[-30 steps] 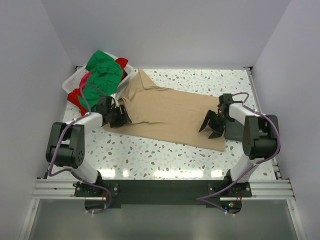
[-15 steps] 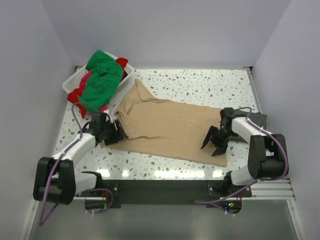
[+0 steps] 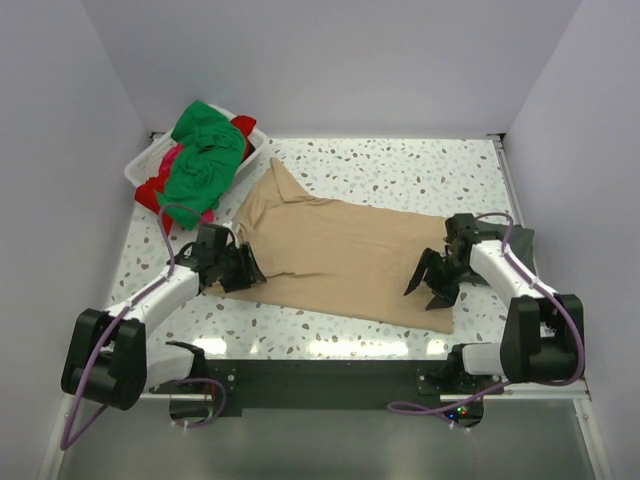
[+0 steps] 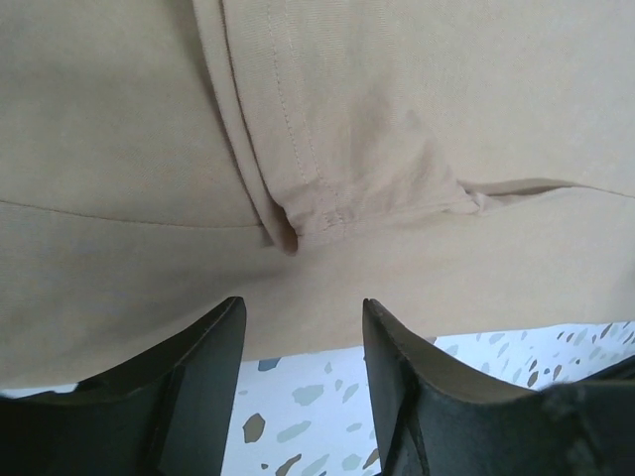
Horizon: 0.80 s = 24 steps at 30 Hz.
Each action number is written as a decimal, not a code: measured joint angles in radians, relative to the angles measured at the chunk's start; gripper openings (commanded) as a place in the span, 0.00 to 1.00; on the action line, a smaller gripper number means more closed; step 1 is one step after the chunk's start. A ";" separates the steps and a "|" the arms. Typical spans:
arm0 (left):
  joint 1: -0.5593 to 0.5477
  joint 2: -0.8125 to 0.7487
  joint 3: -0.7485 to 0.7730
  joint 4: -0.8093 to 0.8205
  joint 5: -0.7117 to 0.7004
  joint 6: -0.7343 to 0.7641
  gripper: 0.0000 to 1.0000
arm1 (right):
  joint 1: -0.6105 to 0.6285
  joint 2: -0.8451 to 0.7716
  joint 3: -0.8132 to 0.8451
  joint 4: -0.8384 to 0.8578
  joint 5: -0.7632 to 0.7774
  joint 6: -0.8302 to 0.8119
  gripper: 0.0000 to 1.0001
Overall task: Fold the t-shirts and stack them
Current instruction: Fold the tshirt
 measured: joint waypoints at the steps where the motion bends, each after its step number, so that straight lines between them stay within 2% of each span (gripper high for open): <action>1: -0.002 0.010 0.000 0.005 -0.001 -0.005 0.52 | 0.000 -0.004 0.000 0.000 0.000 0.000 0.67; 17: -0.006 0.097 0.038 0.075 -0.021 -0.002 0.47 | 0.000 -0.070 0.001 0.000 -0.001 0.019 0.66; 24: -0.006 0.154 0.050 0.096 -0.022 0.011 0.38 | 0.000 -0.092 -0.015 -0.001 -0.002 0.027 0.66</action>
